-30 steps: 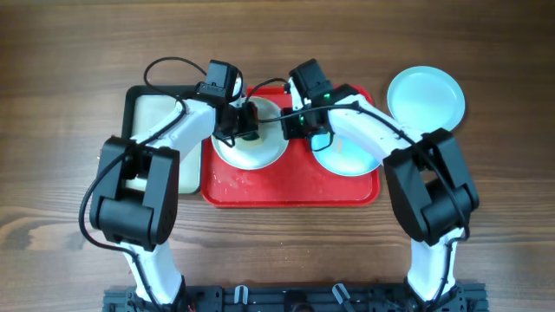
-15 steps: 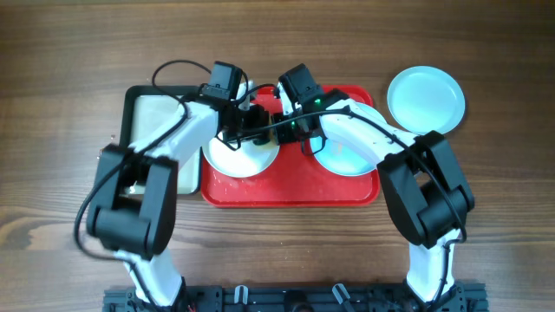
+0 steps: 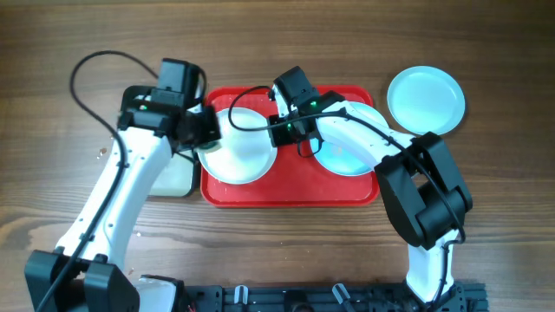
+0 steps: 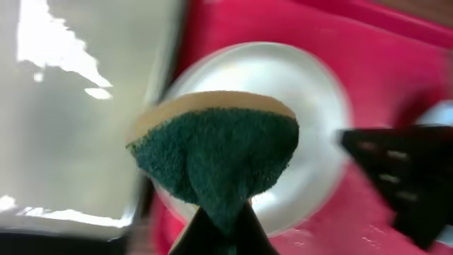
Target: Clean dirty plates on tray and stack at the side
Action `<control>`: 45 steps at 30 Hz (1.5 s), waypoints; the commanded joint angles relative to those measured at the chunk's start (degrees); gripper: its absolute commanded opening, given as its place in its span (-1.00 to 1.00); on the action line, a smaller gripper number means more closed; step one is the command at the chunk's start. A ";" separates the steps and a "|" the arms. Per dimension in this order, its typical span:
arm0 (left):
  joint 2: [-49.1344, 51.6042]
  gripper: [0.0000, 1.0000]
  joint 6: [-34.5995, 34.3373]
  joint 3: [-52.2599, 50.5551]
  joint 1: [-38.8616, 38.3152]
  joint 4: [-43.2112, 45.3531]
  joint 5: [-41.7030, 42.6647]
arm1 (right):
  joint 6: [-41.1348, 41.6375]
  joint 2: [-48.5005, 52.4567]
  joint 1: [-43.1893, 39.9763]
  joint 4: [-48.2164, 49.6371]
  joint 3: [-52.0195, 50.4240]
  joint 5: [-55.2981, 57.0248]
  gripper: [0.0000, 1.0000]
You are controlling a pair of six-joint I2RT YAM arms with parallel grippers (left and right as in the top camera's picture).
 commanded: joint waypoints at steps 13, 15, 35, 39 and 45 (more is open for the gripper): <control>5.01 -0.92 2.91 0.00 7.28 -2.19 -11.06 | -0.50 0.74 -6.62 -2.25 0.37 -0.26 -0.91; 6.82 -0.92 5.68 0.00 7.28 -2.01 -12.17 | -0.48 0.74 -6.60 -2.25 0.37 -0.44 -0.91; 19.17 -0.92 12.90 -0.13 7.26 2.25 -11.15 | -0.50 0.74 -6.60 -2.27 0.35 -0.83 -0.91; 19.15 -0.92 12.85 -2.45 7.26 4.13 -6.54 | -0.55 0.74 -6.60 -2.71 0.35 -0.83 -0.91; 19.15 -0.92 12.85 -5.42 7.26 8.02 -2.27 | -0.63 0.74 -6.60 -2.71 0.35 -0.81 -0.92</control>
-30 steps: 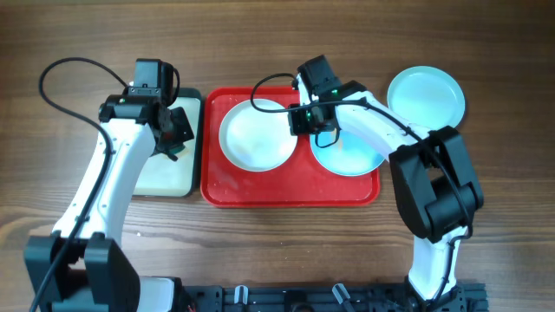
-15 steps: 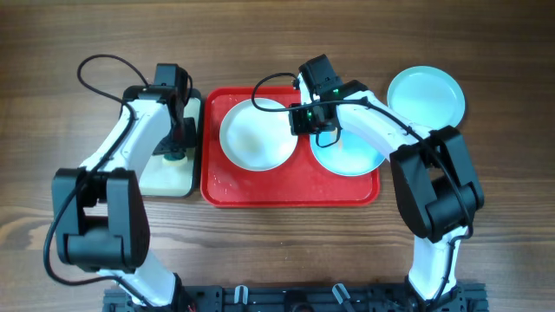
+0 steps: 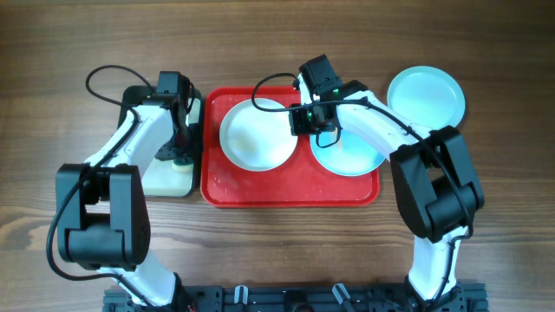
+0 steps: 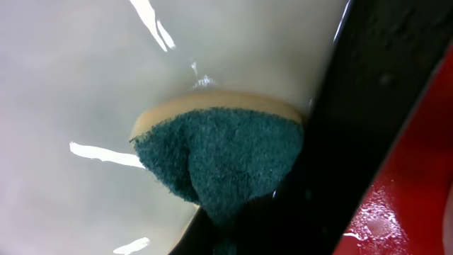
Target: Clean dirty plates on tray and stack at the side
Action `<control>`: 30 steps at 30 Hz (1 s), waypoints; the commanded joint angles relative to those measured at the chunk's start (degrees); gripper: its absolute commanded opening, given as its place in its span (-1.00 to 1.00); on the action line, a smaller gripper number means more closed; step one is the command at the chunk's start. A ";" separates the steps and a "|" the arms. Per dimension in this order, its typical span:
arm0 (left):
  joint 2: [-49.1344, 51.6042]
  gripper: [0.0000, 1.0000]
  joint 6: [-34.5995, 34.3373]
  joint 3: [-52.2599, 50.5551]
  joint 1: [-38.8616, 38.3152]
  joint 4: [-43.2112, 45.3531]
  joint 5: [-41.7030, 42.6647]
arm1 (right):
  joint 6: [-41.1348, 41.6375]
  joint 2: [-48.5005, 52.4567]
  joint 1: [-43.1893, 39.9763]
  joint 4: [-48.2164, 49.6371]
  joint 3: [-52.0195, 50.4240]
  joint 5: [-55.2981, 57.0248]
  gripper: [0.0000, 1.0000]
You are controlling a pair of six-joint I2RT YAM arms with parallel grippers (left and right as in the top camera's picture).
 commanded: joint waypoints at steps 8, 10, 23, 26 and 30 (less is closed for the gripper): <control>0.37 -0.92 0.87 -1.64 0.26 3.39 11.98 | -0.63 0.74 0.09 -0.44 0.33 -0.70 -0.91; 0.37 -0.92 0.90 -1.64 0.26 3.39 11.98 | -0.61 0.74 0.09 -0.42 0.33 -0.70 -0.91; 0.09 -0.92 2.43 -1.51 0.26 3.17 11.52 | -0.61 0.74 0.09 -0.28 0.33 -0.70 -0.91; -1.07 -0.92 2.40 -1.01 0.26 3.19 6.10 | -0.63 0.74 0.09 -0.26 0.33 -0.70 -0.91; -4.09 -0.92 2.32 -0.66 0.26 4.24 2.67 | -0.61 0.74 0.09 -0.24 0.33 -0.70 -0.91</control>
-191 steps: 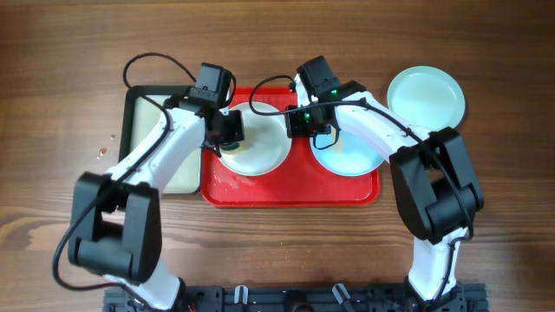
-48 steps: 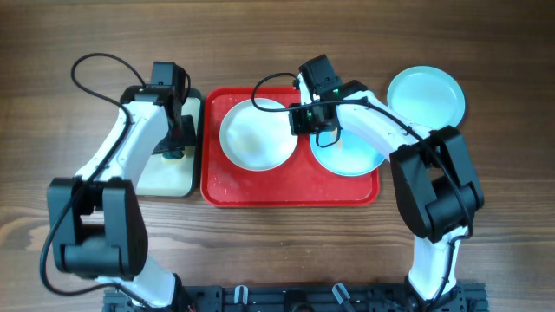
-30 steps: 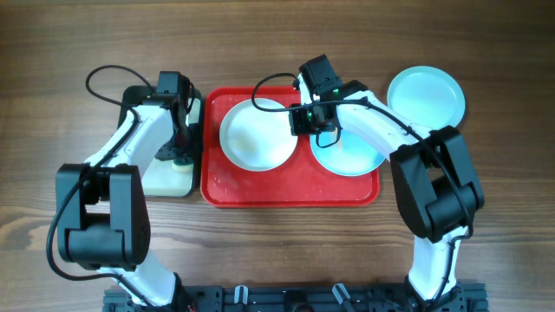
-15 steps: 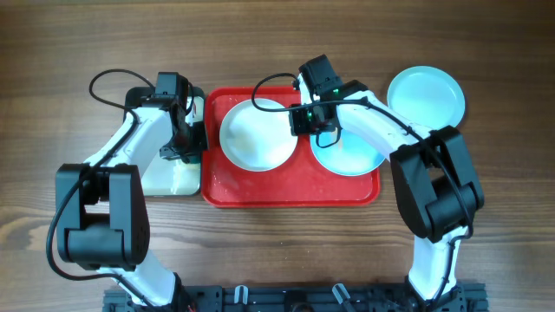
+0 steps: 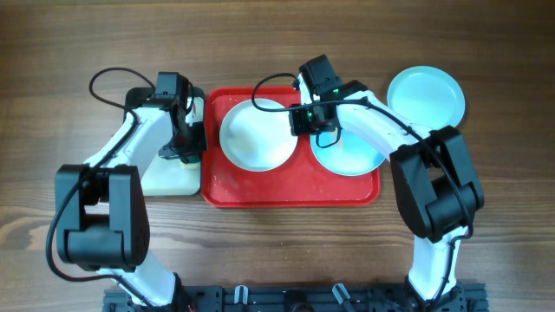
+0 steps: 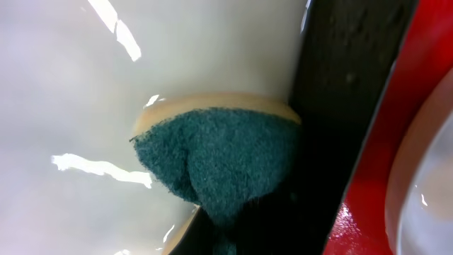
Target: Clean dirty plates on tray and stack at the side
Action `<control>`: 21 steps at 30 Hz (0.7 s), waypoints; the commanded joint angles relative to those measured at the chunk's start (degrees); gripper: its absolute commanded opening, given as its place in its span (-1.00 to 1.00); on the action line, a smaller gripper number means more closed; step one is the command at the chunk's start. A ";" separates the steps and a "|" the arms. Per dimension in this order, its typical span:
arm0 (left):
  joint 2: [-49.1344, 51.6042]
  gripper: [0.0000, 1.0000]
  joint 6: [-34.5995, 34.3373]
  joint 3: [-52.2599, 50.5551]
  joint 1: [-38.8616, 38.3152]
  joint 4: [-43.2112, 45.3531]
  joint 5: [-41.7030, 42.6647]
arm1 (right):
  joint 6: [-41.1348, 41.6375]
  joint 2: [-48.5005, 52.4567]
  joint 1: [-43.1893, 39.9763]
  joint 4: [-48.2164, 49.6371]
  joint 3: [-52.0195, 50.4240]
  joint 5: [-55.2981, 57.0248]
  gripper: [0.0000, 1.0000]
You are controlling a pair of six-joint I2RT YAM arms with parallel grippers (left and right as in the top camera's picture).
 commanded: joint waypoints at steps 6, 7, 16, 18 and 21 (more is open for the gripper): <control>-10.43 -0.92 -10.32 0.46 -0.04 0.87 -3.89 | -1.05 0.74 0.09 0.07 0.33 -0.31 -0.92; -11.91 -0.92 -14.10 0.46 -0.04 0.87 -4.85 | -1.05 0.74 0.09 0.04 0.33 -0.31 -0.91; -17.07 -0.92 -26.03 0.46 -0.02 -2.21 -8.90 | -3.61 0.74 0.07 -0.79 0.33 -0.33 -0.90; -17.07 -0.92 -26.03 0.46 -0.02 -3.82 -10.64 | -3.61 0.74 0.09 -0.70 0.33 -0.31 -0.84; -17.07 -0.92 -26.01 0.46 -0.02 -4.57 -12.63 | -3.58 0.74 0.07 -0.24 0.33 -0.31 -0.91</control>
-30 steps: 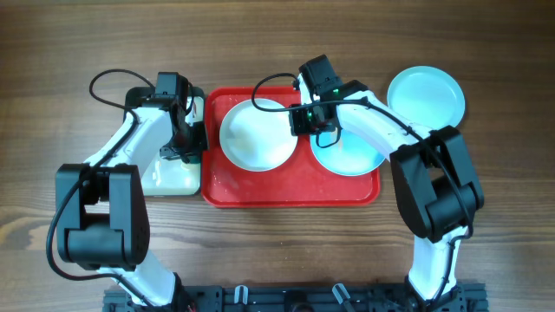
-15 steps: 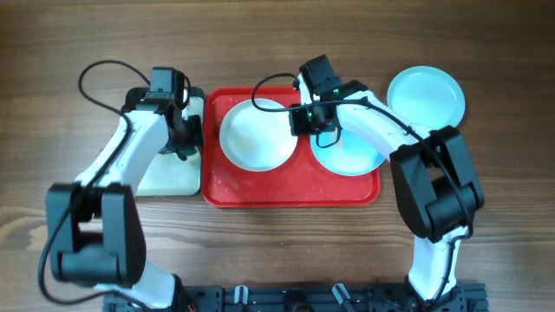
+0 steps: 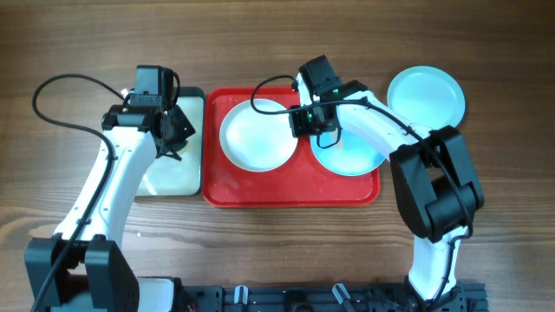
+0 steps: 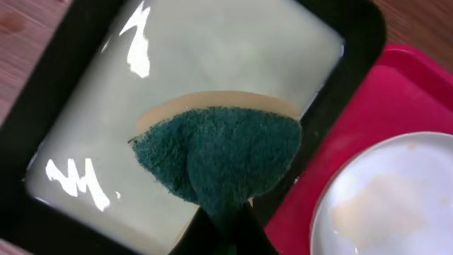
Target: Clean dirty plates on tray and stack at the side
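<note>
My left gripper (image 4: 225,212) is shut on a green sponge with a yellow back (image 4: 219,152). It holds the sponge above the black basin of cloudy water (image 4: 212,64), left of the red tray (image 3: 290,186). A white plate (image 3: 256,136) with a faint stain (image 4: 361,202) lies on the tray's left half. A pale blue plate (image 3: 351,156) lies on the right half. My right gripper (image 3: 303,124) sits on the white plate's right rim, apparently shut on it. Another pale blue plate (image 3: 425,98) rests on the table to the right of the tray.
The basin (image 3: 173,173) touches the tray's left side. Both arms' black cables (image 3: 61,87) loop over the wooden table. The right arm (image 3: 373,130) reaches across the blue plate on the tray.
The left gripper has risen with the sponge from low inside the basin to well above it, and the arm has swung out to the left. The right gripper and the plates are unchanged.
The left gripper first held the sponge over the white plate while the right gripper was at its rim. Then the sponge was down in the basin's water and the plate lay further right. It stayed there, and now hangs above the basin.
</note>
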Action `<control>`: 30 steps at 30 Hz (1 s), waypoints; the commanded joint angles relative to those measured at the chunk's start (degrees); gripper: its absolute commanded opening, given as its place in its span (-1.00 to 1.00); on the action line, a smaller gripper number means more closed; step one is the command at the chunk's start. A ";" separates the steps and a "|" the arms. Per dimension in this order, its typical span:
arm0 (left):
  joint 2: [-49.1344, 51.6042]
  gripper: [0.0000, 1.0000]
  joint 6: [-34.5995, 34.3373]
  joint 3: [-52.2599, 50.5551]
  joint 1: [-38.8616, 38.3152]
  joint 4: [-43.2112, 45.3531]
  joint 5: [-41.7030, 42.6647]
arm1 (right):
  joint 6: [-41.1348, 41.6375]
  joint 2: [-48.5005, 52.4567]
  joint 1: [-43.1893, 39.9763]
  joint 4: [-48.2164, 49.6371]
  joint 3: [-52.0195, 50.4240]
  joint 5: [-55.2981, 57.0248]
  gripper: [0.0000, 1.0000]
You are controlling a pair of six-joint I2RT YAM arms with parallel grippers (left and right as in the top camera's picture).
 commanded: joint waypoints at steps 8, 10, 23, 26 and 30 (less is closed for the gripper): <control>-0.83 -0.92 -1.51 0.44 2.21 -0.33 -4.81 | -0.81 0.76 0.07 -0.07 0.33 -0.31 -0.92; -0.83 -0.92 -1.51 0.44 3.48 -0.28 -4.74 | -0.81 0.76 0.07 -0.07 0.33 -0.31 -0.90; -0.83 -0.92 4.39 0.44 5.44 1.22 2.82 | 3.30 0.74 0.07 -1.14 0.79 2.12 -0.91; -0.83 -0.92 4.35 0.44 6.60 1.20 2.99 | 3.28 0.74 0.07 -4.57 3.54 3.19 -0.91; -0.96 -0.92 4.63 0.44 7.54 1.68 3.74 | 3.23 0.74 0.09 -10.27 9.40 6.97 -0.91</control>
